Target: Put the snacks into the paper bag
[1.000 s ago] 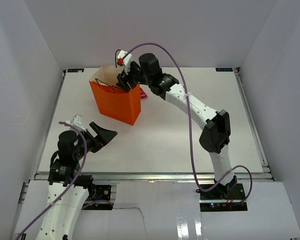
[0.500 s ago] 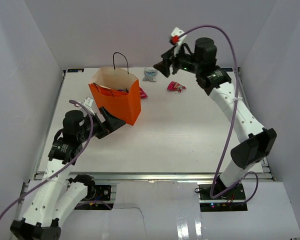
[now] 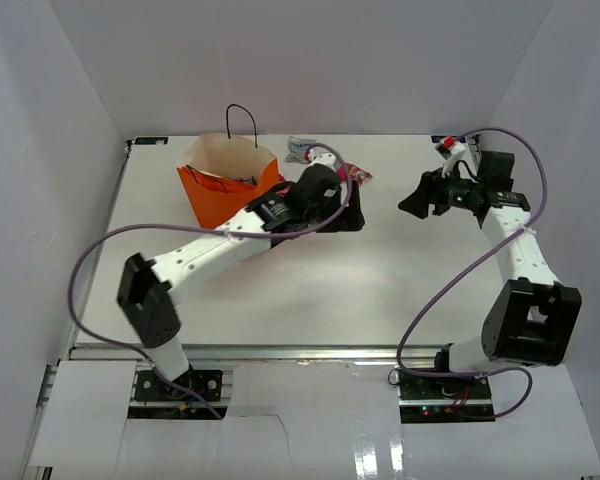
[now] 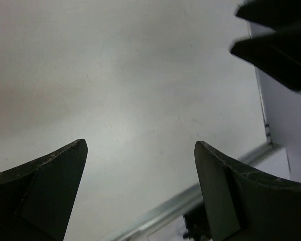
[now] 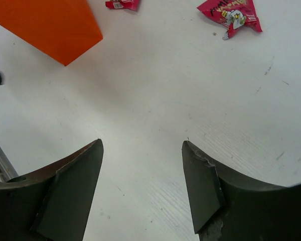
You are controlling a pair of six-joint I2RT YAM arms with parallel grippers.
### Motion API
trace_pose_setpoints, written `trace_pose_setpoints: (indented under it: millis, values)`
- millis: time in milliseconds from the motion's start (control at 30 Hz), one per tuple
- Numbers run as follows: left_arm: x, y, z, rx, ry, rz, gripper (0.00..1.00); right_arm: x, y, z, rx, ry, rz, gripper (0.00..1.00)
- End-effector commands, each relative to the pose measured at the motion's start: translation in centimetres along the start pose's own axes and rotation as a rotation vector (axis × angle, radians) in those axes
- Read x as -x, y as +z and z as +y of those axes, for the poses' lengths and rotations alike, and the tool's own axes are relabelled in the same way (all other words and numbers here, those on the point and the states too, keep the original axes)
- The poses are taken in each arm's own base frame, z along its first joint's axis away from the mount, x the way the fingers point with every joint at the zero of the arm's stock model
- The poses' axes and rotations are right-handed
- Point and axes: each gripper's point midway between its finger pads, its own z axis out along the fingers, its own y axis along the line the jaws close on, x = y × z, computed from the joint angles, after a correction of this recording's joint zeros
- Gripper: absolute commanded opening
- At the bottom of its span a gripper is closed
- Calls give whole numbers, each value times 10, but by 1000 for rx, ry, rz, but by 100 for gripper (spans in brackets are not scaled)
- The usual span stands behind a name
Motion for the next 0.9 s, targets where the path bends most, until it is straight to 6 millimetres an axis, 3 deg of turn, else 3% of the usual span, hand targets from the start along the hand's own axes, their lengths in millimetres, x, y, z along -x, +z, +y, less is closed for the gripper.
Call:
trace_pose_setpoints:
  millis: [0,33,67,133,167,267,533,867]
  values:
    - [30,41,26,173,-7,-73,98,4,-25,14,40,-54,-61,70]
    - [33,56,31,190,-19,-68,98,1,-28,12,33,-42,-62,70]
    - [42,86,44,227,-44,-61,98,-7,-29,11,33,-22,-57,70]
    - [46,114,67,277,-51,-28,96,-11,-33,8,24,-2,-64,70]
    - [56,136,90,329,-53,-24,94,-17,-34,8,22,8,-61,70]
    - [76,166,133,419,-13,-38,94,-24,-36,11,22,8,-60,71]
    - [95,175,192,505,16,-54,95,-54,-29,18,67,73,-32,71]
    - [102,162,234,637,34,-85,96,-66,-24,18,83,106,-24,71]
